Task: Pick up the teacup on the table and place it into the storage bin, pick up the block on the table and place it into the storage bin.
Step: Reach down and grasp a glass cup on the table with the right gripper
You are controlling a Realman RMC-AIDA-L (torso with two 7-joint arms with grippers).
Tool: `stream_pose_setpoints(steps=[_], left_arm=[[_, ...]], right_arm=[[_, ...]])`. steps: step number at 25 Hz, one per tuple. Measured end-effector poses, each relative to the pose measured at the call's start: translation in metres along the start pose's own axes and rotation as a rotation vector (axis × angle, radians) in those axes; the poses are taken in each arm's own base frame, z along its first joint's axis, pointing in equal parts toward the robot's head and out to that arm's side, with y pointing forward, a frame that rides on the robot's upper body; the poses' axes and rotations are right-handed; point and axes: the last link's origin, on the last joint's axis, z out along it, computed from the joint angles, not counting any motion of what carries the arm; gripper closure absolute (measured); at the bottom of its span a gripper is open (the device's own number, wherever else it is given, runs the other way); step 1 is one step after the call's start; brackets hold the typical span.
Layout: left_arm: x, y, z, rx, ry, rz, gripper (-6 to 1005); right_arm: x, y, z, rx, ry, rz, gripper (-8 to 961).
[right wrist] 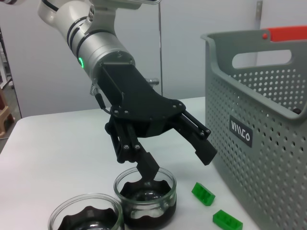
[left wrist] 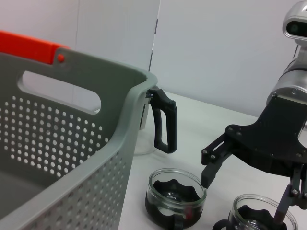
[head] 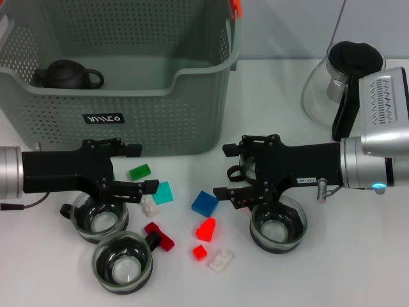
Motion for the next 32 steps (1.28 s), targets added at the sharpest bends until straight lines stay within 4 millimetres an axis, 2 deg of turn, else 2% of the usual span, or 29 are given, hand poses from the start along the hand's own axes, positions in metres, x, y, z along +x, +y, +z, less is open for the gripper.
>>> stream_pose_setpoints(steps=[26,32], left_arm=[[0.001,0.002,-0.002,-0.008,0.006,-0.014,102],[-0.001,0.004,-0.003,-0.014,0.006,-0.018,103]], right_arm=[[-0.002,-0.002,-0.004,0.006,-0.012,0.004,38],[-0.012,0.000,-0.018,-0.024,-0.048,-0.017,38]])
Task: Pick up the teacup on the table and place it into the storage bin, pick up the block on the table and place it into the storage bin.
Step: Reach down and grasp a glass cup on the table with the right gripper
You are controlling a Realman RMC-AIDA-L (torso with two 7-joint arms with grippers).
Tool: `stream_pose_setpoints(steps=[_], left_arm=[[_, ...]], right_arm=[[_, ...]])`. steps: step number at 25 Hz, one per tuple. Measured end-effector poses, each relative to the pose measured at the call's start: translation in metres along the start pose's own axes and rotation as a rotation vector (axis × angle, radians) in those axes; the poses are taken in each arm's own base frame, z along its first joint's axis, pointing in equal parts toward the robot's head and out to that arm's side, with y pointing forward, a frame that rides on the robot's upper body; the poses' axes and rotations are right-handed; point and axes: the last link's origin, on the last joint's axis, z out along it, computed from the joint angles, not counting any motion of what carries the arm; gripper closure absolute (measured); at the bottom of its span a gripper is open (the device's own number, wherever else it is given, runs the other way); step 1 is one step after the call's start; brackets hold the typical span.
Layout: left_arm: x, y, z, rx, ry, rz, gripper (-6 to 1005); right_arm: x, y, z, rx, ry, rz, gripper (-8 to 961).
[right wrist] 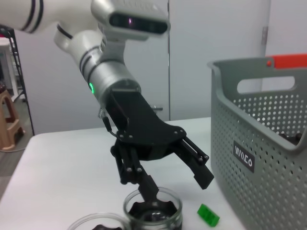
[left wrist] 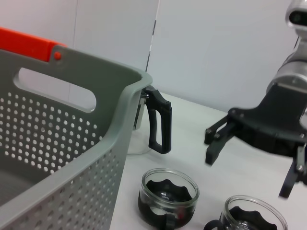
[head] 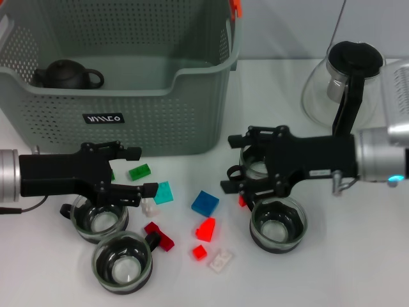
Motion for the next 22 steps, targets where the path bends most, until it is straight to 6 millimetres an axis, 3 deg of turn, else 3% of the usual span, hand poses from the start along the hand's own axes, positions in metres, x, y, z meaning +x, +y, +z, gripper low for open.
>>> stream_pose_setpoints(steps=[13,22], left_arm=[[0.000,-0.001,0.001,0.015,0.012,0.015,106],[-0.001,0.008,0.011,-0.035,0.015,0.008,108]], right_arm=[[-0.034,0.010,-0.047,-0.126,0.256,0.021,38],[-0.049,0.013,-0.041,-0.164,0.487,-0.034,39]])
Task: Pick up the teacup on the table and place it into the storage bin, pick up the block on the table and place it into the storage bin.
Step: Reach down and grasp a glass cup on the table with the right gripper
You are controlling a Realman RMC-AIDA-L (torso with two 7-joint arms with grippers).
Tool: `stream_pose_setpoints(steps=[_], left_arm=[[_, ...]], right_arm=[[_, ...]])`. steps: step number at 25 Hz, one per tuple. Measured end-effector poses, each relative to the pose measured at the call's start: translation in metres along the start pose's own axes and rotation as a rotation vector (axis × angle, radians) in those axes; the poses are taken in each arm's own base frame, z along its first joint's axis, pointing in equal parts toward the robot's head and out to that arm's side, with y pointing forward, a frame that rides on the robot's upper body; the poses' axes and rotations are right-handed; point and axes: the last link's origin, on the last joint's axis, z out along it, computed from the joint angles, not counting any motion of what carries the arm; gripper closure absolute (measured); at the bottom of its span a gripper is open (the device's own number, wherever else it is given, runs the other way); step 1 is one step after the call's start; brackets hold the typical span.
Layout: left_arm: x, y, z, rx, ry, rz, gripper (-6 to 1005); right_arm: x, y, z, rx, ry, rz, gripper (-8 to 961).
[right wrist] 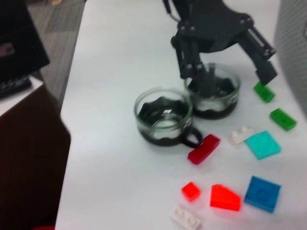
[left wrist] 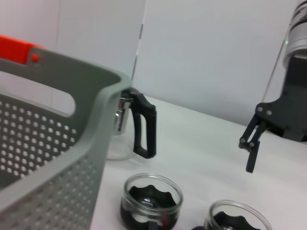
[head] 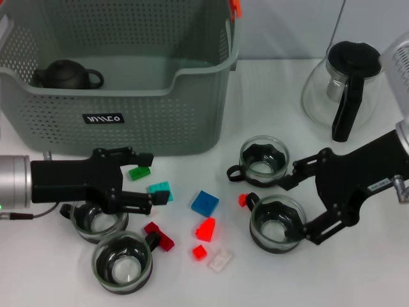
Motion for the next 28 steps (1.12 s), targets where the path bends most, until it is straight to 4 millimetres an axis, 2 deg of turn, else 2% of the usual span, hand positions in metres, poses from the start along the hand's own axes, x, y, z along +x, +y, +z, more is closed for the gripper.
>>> stream_pose_setpoints(steps=[7,17,28], left_arm=[[-0.006,0.006,0.003,-0.015,-0.002,-0.015,109],[-0.012,0.010,0.006,-0.013,0.011,-0.043,111],[-0.013,0.010,0.005,-0.011,0.011,-0.043,113]], right_arm=[[-0.005,0.004,0.017,-0.040,0.064,-0.027,39],[0.003,0.005,0.032,-0.058,0.176,0.008,39],[-0.008,0.003,0.059,-0.024,0.273,-0.034,55]])
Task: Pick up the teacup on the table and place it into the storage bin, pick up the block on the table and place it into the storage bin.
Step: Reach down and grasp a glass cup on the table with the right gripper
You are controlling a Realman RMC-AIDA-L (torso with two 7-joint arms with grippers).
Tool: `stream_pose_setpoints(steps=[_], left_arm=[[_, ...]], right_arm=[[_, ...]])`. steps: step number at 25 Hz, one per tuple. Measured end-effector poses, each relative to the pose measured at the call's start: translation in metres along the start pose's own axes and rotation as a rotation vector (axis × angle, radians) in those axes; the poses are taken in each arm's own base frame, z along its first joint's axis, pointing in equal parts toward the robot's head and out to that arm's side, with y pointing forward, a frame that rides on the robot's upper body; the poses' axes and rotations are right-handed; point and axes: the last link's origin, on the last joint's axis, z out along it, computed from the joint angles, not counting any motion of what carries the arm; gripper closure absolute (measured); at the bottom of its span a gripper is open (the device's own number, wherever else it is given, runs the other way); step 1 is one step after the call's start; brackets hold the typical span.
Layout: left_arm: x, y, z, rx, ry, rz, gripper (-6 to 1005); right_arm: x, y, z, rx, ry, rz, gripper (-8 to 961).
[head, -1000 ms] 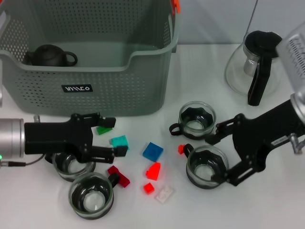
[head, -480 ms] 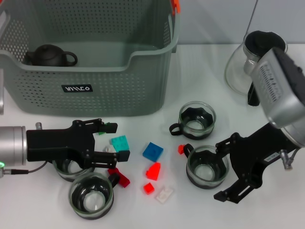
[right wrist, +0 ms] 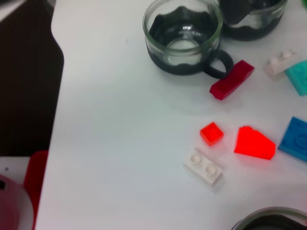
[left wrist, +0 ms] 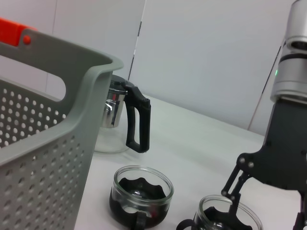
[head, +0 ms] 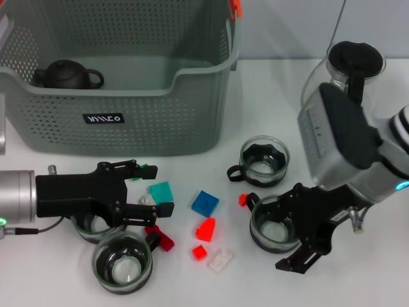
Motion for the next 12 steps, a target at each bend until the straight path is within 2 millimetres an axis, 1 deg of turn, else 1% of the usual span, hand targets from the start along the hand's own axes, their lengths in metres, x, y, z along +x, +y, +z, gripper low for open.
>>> stream_pose_setpoints(steps=[4,12], left_arm=[[-0.002,0.000,-0.001,0.006,-0.001,0.002,114],[-0.003,-0.002,-0.003,0.027,0.004,-0.001,116]], right_arm=[[-0.004,0.000,0.009,0.013,0.028,-0.016,60],[-0.005,-0.003,0.018,0.053,0.088,-0.023,71]])
